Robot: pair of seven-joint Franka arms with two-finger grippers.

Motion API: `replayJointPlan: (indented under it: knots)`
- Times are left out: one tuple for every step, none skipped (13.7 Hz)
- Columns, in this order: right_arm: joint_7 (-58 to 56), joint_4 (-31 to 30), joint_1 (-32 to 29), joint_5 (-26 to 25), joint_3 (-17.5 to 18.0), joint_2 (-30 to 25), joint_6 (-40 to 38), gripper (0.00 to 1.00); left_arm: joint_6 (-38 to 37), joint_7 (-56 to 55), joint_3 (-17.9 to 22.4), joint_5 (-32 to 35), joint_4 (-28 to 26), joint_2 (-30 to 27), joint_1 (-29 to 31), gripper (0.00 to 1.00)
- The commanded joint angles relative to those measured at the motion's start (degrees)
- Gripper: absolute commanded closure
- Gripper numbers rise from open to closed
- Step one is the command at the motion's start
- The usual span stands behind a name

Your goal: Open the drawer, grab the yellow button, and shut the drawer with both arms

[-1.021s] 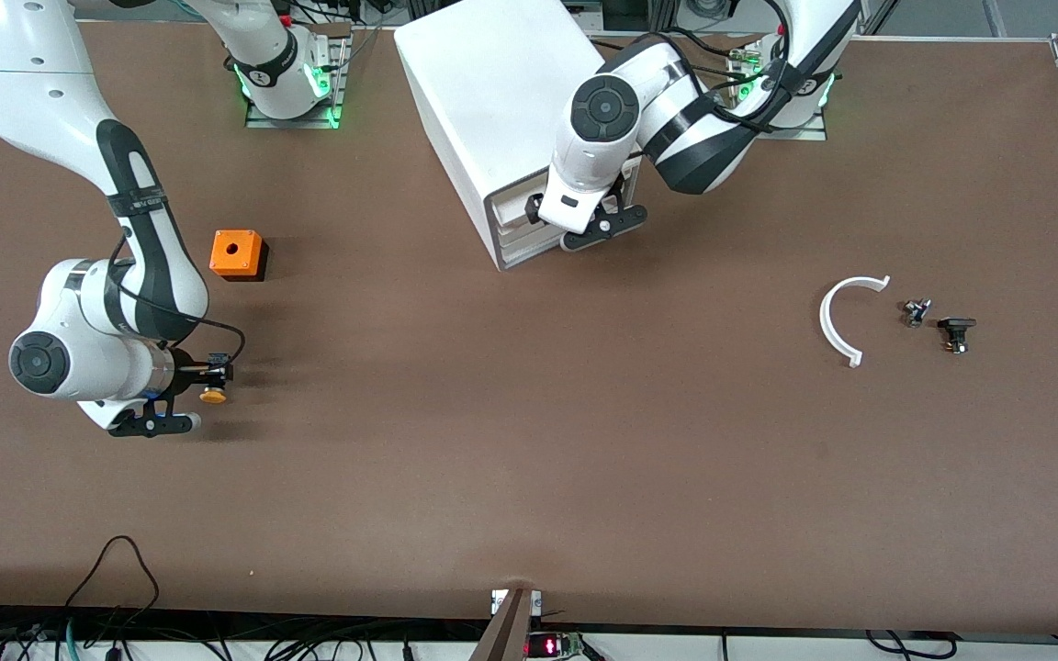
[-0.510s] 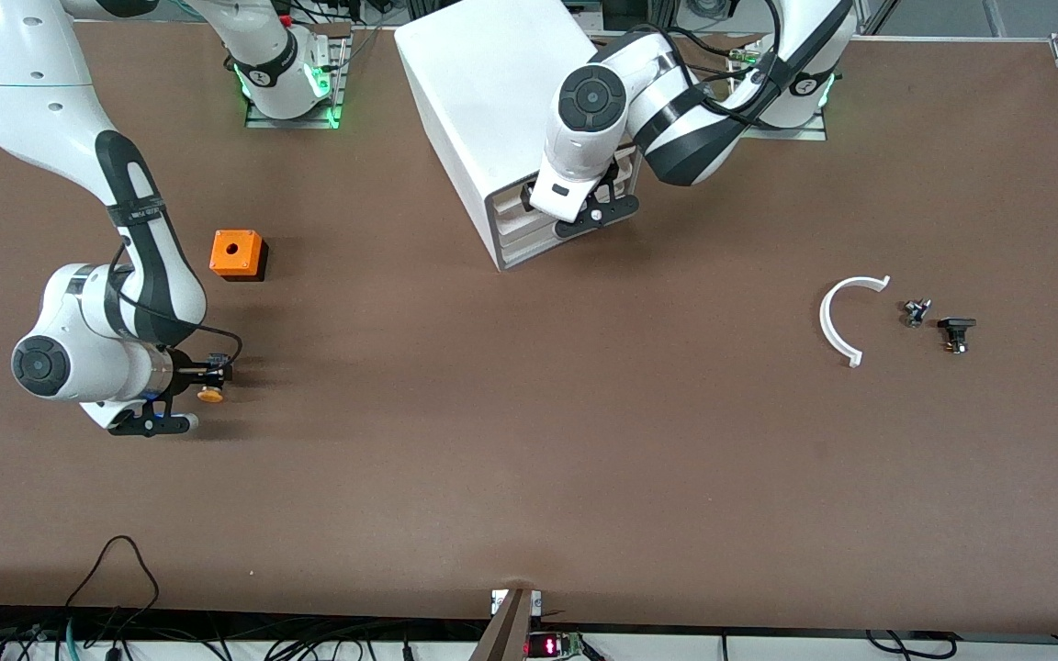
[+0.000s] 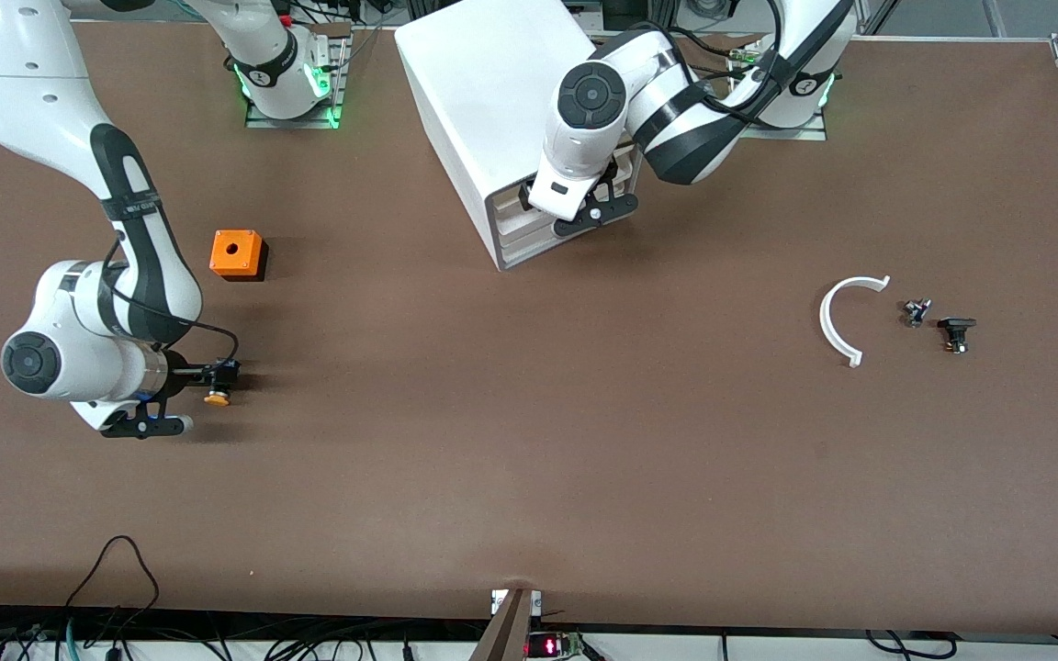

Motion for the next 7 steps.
replayJointPlan:
  knots:
    - [0.4, -1.1, -0.1, 0.2, 1.8, -7.0, -4.3, 0.01, -2.4, 5.9, -0.5, 1.7, 2.3, -1.5, 5.1, 0.01]
    - [0.4, -1.1, 0.5, 0.1, 1.9, -9.2, -6.2, 0.01, -4.3, 7.0, -0.6, 2.9, 3.8, -1.8, 6.3, 0.01]
    - [0.4, -1.1, 0.8, 0.1, 1.9, -11.3, -8.0, 0.01, -7.9, 8.8, -0.6, 5.8, 6.2, -2.2, 7.2, 0.01]
    - [0.4, -1.1, 1.0, 0.1, 1.8, -13.4, -10.1, 0.01, -12.0, 11.2, -0.6, 9.3, 8.5, -2.2, 7.3, 0.01]
    - [0.6, -1.1, 1.1, 0.1, 1.9, -15.5, -12.4, 0.01, -15.4, 13.4, -0.6, 11.9, 10.4, -2.2, 7.4, 0.01]
    - [1.9, -1.1, 1.1, -0.3, 1.9, -17.6, -15.1, 0.01, -17.6, 15.1, -0.4, 13.6, 11.7, -2.4, 7.8, 0.01]
    - [2.3, -1.1, 1.3, -0.4, 1.9, -19.7, -18.1, 0.01, -19.6, 17.6, -0.5, 14.4, 12.9, -2.6, 8.9, 0.01]
